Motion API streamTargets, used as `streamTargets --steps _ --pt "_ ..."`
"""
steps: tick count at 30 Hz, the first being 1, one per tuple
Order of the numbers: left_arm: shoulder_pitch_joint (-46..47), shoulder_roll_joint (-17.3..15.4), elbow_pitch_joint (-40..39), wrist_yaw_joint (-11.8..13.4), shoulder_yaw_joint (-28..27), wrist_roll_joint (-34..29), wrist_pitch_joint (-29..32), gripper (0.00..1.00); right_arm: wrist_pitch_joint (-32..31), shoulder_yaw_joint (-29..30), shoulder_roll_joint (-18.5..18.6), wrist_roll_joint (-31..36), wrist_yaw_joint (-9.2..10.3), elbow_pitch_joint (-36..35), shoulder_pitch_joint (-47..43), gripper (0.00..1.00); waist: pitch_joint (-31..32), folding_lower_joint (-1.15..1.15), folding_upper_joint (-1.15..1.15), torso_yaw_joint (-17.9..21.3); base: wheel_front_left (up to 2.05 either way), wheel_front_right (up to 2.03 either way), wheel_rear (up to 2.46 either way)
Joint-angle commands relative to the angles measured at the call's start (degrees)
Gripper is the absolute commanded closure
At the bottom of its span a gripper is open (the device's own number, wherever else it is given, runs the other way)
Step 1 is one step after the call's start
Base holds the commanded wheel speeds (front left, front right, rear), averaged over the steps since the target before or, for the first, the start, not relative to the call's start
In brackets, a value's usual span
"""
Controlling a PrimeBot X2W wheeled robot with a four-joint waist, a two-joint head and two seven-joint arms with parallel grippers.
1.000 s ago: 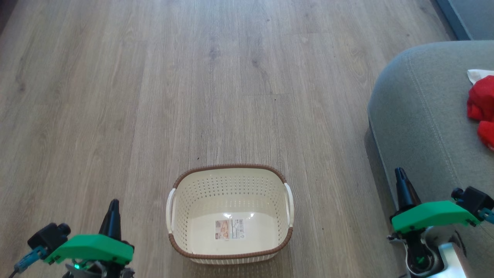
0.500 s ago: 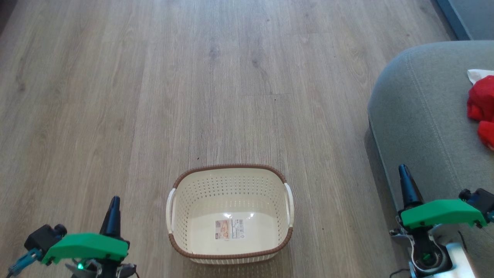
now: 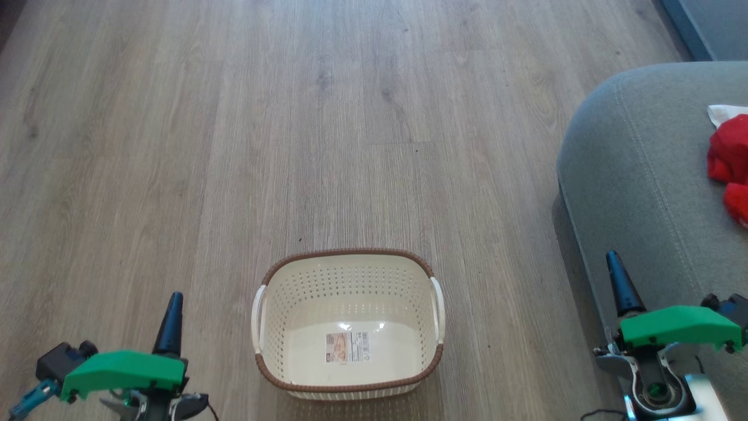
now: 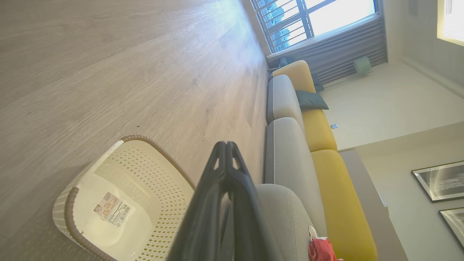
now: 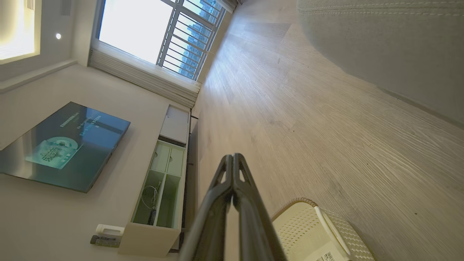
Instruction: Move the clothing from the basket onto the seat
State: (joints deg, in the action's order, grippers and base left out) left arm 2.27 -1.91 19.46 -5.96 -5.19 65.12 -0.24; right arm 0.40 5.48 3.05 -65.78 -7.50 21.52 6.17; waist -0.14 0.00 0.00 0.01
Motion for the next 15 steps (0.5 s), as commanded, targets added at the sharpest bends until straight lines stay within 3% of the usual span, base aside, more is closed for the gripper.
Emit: streamTargets --steps 1,15 --pt "3.2 -0.7 -2.2 -0.6 -1.0 1.7 0.5 1.0 -0.5 -0.5 0.0 -1.7 0.0 -2.6 1.4 1.0 0.0 0.0 0.0 0.0 0.0 0.0 0.0" --pt "3.5 -0.8 -3.4 -0.9 -1.1 11.0 2.8 1.0 -2.9 0.1 -0.1 -10.7 0.01 -4.4 0.9 1.0 0.0 0.0 0.0 0.0 0.0 0.0 0.0"
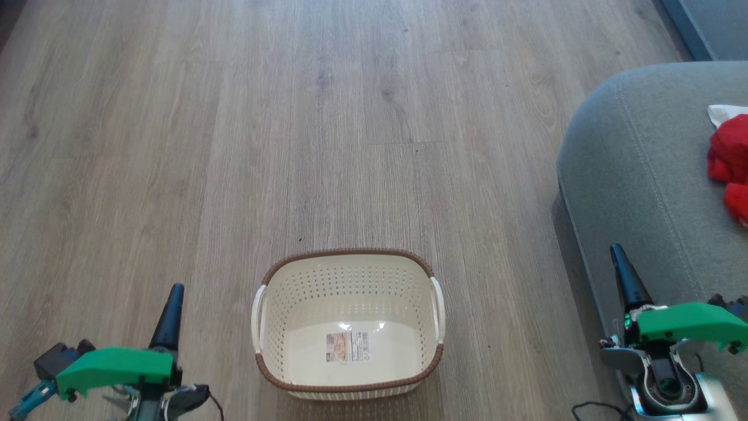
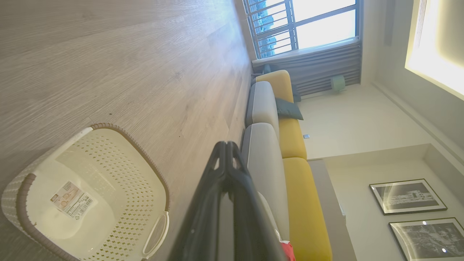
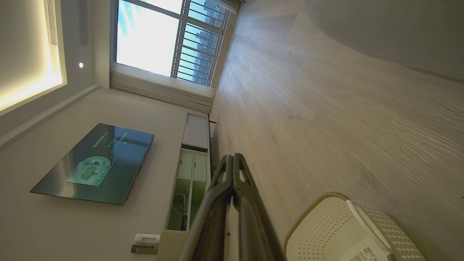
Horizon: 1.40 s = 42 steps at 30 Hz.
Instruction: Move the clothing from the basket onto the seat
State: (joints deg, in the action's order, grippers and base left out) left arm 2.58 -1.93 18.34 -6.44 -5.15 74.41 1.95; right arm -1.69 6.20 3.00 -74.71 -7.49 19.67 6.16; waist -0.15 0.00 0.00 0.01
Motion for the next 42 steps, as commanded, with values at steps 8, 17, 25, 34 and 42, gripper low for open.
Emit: streamTargets --steps 8,17,25,34,42 --pt "3.3 -0.8 -2.9 -0.6 -1.2 6.4 1.7 1.0 -2.0 -0.4 0.0 -6.4 0.0 -3.4 0.6 1.0 0.0 0.0 0.0 0.0 0.0 0.0 0.0" --pt "3.5 -0.9 -3.6 -0.8 -1.3 12.4 3.2 1.0 -3.5 0.0 -0.1 -12.2 0.0 -4.6 0.3 1.0 0.0 0.0 0.0 0.0 0.0 0.0 0.0" --pt "3.6 -0.9 -4.3 -1.0 -1.4 17.7 4.5 1.0 -4.8 0.3 -0.1 -17.4 0.0 -5.6 0.0 1.0 0.0 0.0 0.0 0.0 0.0 0.0 0.0" --pt "3.6 -0.9 -4.3 -1.0 -1.4 17.8 4.5 1.0 -4.8 0.3 -0.1 -17.4 0.0 -5.6 0.0 1.0 0.0 0.0 0.0 0.0 0.0 0.0 0.0" --pt "3.6 -0.9 -4.3 -1.0 -1.4 17.8 4.5 1.0 -4.8 0.3 -0.1 -17.4 0.0 -5.6 0.0 1.0 0.0 0.0 0.0 0.0 0.0 0.0 0.0"
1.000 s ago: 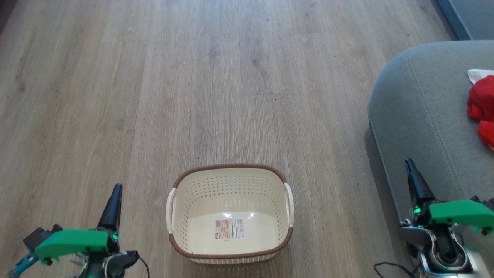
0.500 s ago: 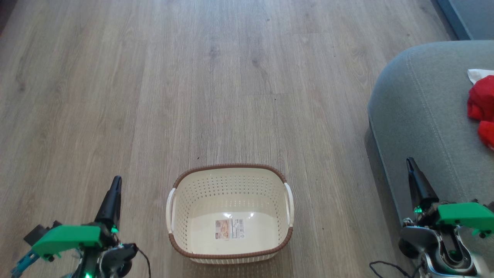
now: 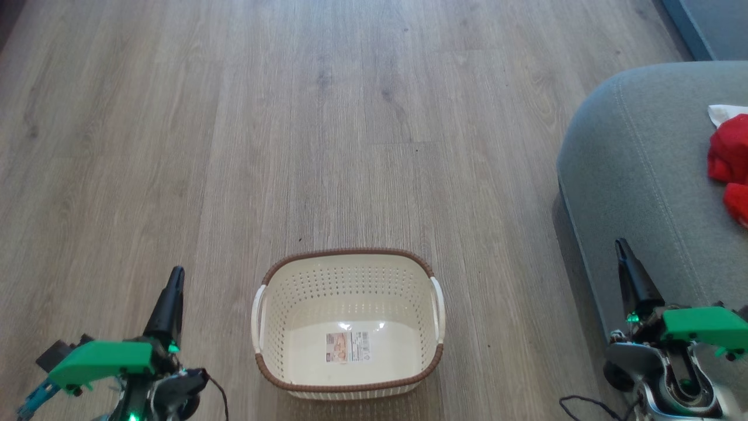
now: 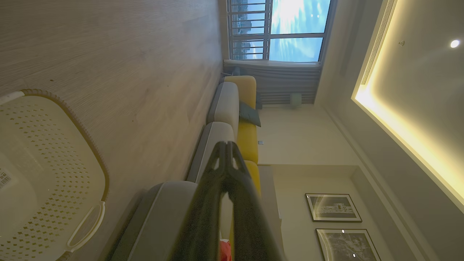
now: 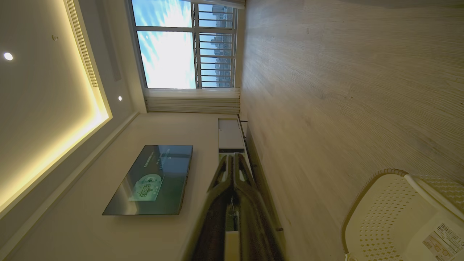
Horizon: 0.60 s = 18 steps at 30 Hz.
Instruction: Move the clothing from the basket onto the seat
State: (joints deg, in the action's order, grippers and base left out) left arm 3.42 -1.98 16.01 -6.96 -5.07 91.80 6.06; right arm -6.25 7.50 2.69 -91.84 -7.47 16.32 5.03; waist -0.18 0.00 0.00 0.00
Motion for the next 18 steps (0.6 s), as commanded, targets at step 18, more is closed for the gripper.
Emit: streamTargets --steps 18 --pt "2.8 -0.9 -2.0 -0.5 -1.4 0.4 0.4 1.0 -0.2 -1.0 0.2 -0.3 -0.02 -2.3 1.2 1.0 0.0 0.0 0.0 0.0 0.0 0.0 0.0"
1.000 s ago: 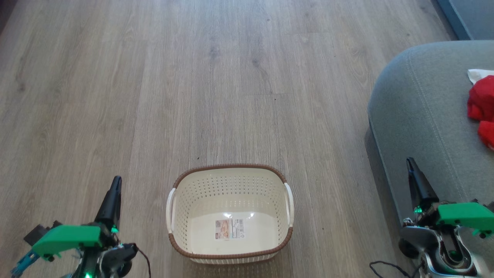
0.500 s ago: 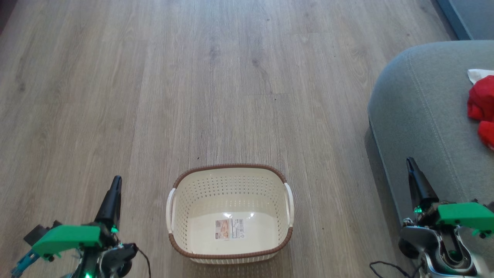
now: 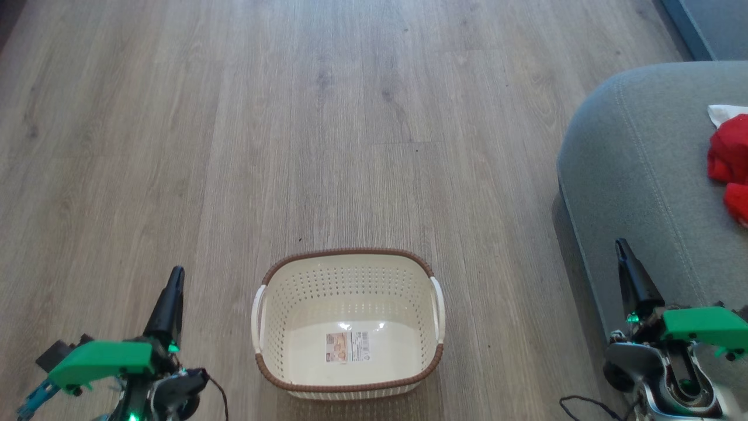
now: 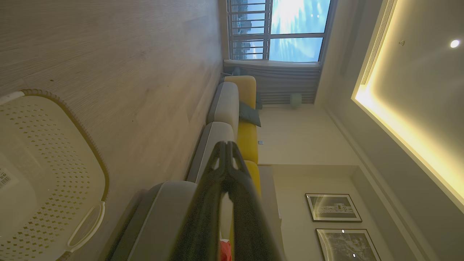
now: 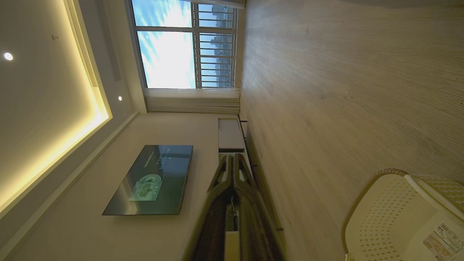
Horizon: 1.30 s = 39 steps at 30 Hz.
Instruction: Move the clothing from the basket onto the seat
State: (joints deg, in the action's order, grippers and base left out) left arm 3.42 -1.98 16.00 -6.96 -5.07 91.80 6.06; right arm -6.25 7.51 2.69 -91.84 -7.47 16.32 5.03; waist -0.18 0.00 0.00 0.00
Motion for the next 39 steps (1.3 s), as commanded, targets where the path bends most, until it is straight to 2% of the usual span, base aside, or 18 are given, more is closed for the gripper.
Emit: streamTargets --steps 1,39 --pt "2.8 -0.9 -1.9 -0.5 -1.4 0.4 0.4 1.0 -0.2 -1.0 0.2 -0.3 -0.02 -2.3 1.2 1.0 0.0 0.0 0.0 0.0 0.0 0.0 0.0" --pt "2.8 -0.9 -2.0 -0.5 -1.4 0.4 0.4 1.0 -0.2 -1.0 0.2 -0.3 -0.02 -2.3 1.2 1.0 0.0 0.0 0.0 0.0 0.0 0.0 0.0"
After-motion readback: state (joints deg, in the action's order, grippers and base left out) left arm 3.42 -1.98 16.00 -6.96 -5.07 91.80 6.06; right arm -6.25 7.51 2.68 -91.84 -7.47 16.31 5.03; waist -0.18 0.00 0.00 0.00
